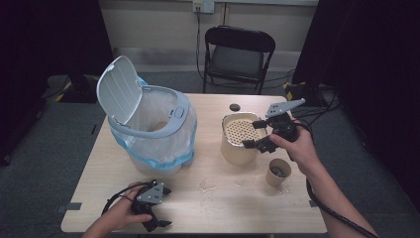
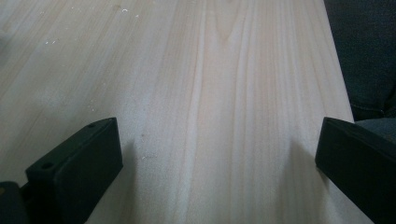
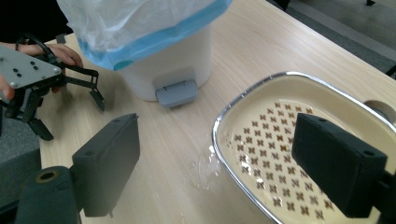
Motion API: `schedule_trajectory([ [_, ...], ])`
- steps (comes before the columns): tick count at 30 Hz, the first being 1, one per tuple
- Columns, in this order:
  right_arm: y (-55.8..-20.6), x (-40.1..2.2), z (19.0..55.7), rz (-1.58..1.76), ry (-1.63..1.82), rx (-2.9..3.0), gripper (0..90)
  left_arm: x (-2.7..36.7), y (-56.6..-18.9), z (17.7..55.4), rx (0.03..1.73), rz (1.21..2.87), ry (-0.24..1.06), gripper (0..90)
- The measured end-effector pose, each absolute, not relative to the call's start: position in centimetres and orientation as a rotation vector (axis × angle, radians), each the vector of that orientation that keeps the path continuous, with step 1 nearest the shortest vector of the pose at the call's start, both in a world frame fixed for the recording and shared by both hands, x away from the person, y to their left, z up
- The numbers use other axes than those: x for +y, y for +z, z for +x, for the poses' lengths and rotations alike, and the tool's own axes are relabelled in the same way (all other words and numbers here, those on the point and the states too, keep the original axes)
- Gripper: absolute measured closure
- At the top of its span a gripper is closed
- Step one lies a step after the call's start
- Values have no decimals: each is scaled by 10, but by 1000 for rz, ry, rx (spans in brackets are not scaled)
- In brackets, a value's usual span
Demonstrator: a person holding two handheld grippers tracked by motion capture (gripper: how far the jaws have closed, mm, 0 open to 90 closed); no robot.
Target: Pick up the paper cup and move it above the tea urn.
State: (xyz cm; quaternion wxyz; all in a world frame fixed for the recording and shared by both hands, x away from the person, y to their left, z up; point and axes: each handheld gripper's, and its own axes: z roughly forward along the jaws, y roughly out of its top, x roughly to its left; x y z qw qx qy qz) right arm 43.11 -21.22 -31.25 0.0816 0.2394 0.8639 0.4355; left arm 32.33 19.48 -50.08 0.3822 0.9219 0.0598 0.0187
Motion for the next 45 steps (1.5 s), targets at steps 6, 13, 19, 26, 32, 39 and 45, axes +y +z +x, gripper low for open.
schedule_trajectory([
  [6, -324, -225, 427, 748, 1275, 2583, 148, 195, -502, 324, 147, 2346, 50, 0],
  [13, -336, -237, 422, 772, 1270, 2574, 148, 195, -502, 323, 158, 2345, 38, 0],
  [19, -341, -249, 419, 796, 1266, 2557, 148, 195, -501, 323, 158, 2349, 39, 0],
  [26, -347, -264, 415, 827, 1267, 2535, 148, 195, -502, 323, 156, 2343, 39, 0],
  [32, -354, -275, 412, 852, 1268, 2525, 149, 195, -501, 323, 160, 2352, 38, 0],
  [39, -357, -285, 409, 876, 1274, 2510, 149, 195, -502, 323, 156, 2347, 40, 0],
  [45, -360, -292, 406, 890, 1273, 2502, 149, 195, -502, 323, 156, 2341, 38, 0],
])
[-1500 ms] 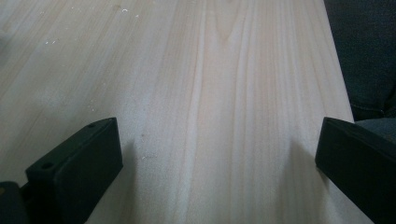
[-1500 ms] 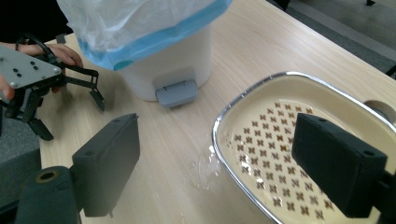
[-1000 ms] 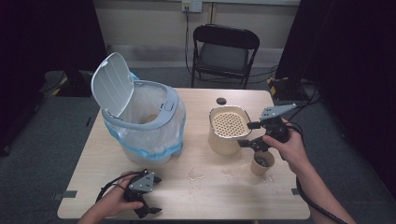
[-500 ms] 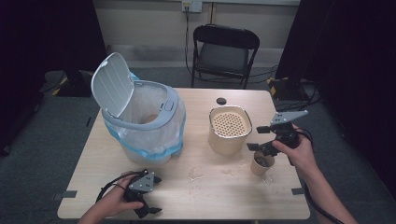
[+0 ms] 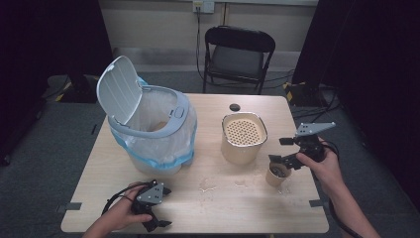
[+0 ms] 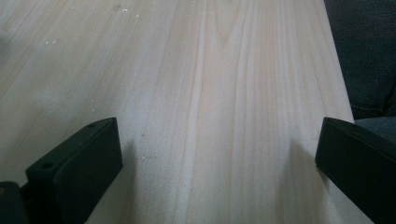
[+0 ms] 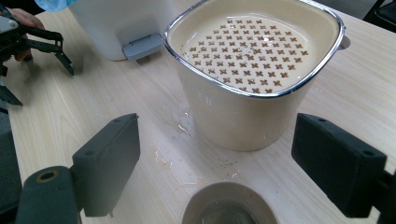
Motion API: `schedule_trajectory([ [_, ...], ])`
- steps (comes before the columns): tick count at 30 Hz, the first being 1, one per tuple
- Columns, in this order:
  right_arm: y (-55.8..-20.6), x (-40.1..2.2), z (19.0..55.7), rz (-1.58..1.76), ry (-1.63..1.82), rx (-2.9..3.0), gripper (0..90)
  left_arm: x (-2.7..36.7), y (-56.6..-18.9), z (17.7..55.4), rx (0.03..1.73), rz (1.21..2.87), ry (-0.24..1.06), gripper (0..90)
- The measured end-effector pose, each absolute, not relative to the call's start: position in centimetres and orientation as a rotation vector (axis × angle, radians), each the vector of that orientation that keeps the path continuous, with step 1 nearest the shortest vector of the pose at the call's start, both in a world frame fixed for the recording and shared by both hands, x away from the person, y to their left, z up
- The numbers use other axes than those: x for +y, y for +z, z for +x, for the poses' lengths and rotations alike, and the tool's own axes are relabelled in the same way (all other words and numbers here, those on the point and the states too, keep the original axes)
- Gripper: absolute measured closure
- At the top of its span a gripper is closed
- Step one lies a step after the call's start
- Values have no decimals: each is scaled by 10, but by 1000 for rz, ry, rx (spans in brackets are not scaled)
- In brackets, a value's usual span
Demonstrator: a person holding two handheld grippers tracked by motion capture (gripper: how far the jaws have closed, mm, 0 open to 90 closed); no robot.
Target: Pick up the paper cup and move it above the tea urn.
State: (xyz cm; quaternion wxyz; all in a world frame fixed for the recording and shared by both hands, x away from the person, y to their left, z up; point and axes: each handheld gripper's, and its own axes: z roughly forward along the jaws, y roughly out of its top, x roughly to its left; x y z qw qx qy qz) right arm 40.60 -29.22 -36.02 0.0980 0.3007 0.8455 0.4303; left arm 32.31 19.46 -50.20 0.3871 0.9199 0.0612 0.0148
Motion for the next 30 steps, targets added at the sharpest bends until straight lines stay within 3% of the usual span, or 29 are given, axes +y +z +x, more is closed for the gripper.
schedule_trajectory([
  [30, -412, -320, 390, 978, 1300, 2471, 148, 195, -502, 323, 157, 2345, 38, 0],
])
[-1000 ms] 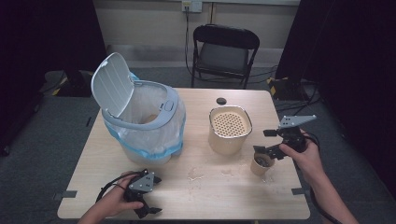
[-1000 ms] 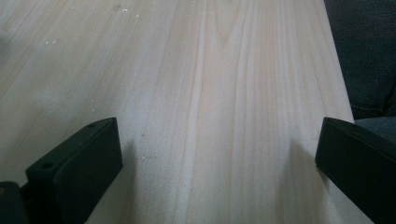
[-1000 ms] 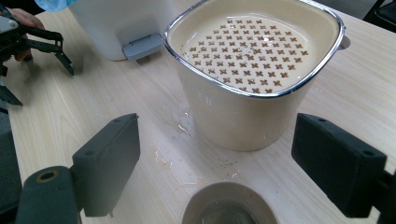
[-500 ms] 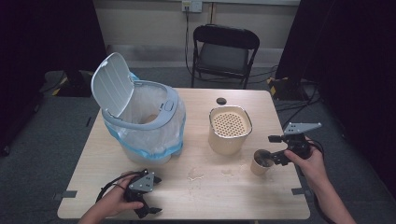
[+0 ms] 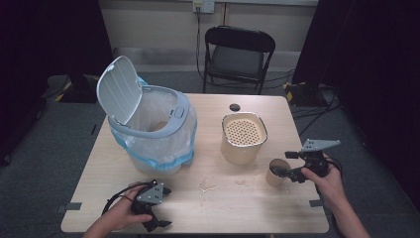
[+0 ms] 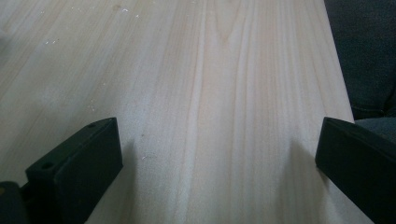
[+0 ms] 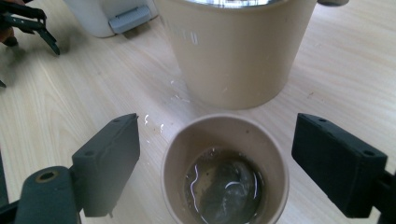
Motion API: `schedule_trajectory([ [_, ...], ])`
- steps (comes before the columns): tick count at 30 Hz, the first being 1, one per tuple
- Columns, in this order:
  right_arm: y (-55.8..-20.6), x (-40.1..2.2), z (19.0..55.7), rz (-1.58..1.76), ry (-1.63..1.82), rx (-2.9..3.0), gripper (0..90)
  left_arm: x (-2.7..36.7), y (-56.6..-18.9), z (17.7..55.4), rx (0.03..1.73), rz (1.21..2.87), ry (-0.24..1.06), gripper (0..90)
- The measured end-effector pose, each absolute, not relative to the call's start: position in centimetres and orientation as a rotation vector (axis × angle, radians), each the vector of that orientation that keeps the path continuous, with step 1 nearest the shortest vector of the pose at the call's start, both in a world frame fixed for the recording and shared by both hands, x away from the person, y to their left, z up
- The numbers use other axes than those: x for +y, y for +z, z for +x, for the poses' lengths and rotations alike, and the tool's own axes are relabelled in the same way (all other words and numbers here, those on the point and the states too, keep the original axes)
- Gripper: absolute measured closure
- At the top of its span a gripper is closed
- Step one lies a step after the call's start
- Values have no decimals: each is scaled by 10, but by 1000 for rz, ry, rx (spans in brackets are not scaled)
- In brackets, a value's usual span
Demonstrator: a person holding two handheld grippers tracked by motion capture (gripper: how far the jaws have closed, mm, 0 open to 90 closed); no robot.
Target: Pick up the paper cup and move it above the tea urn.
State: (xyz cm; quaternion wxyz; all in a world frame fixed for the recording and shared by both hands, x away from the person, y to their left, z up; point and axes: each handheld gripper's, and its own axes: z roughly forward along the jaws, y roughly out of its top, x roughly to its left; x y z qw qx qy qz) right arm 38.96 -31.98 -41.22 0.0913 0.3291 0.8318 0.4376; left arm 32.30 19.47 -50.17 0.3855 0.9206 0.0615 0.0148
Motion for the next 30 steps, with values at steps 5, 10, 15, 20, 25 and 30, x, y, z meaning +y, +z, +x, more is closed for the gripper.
schedule_trajectory([
  [5, -426, -324, 387, 1007, 1319, 2441, 147, 195, -502, 323, 157, 2344, 37, 0],
  [10, -433, -330, 386, 1022, 1344, 2406, 147, 195, -502, 323, 154, 2340, 38, 0],
  [15, -440, -333, 385, 1039, 1375, 2400, 145, 195, -502, 323, 158, 2346, 38, 0],
  [20, -444, -335, 384, 1044, 1428, 2390, 145, 195, -502, 323, 156, 2346, 40, 0],
  [25, -451, -331, 383, 1032, 1395, 2420, 146, 195, -501, 323, 159, 2347, 36, 0],
  [30, -460, -327, 382, 1018, 1377, 2433, 146, 195, -501, 323, 161, 2349, 37, 0],
])
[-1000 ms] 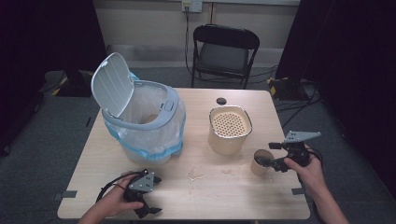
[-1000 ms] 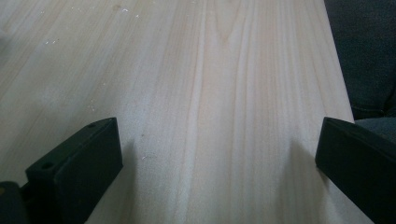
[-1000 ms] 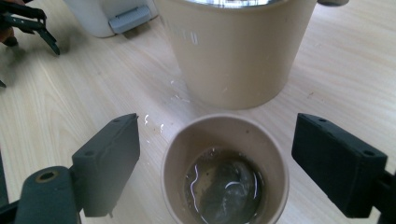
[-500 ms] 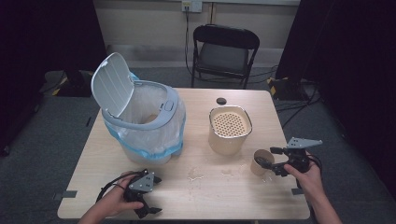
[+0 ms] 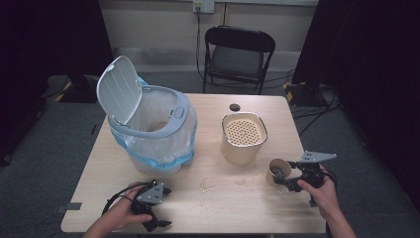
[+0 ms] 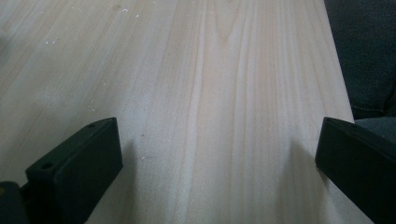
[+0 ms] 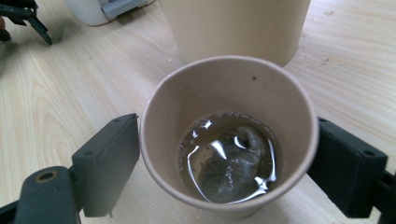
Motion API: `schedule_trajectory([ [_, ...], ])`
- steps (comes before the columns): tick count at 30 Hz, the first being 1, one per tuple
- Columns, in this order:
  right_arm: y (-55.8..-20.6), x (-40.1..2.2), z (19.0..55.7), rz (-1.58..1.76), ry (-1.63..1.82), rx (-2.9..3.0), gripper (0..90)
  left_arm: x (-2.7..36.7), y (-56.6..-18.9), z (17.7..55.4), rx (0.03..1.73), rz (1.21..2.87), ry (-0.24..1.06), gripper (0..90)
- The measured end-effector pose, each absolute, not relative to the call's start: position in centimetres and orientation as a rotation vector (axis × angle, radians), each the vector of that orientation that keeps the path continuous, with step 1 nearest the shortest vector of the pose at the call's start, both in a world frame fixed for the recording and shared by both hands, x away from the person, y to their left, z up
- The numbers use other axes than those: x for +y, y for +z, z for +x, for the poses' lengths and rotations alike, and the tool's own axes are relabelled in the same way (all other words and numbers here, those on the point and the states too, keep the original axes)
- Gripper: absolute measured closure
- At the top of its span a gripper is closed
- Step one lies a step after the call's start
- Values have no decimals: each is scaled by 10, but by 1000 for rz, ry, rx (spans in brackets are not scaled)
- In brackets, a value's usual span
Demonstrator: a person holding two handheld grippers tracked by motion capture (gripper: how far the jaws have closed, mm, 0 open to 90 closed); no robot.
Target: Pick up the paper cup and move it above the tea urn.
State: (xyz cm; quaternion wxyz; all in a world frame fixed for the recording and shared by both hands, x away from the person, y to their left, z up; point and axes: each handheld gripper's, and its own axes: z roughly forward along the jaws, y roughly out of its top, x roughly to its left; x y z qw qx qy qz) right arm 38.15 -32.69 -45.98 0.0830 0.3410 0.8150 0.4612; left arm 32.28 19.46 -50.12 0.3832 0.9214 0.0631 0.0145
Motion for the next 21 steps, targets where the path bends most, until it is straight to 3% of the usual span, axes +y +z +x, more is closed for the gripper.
schedule_trajectory([
  [21, -488, -319, 377, 987, 1394, 2345, 164, 195, -501, 323, 160, 2348, 39, 0],
])
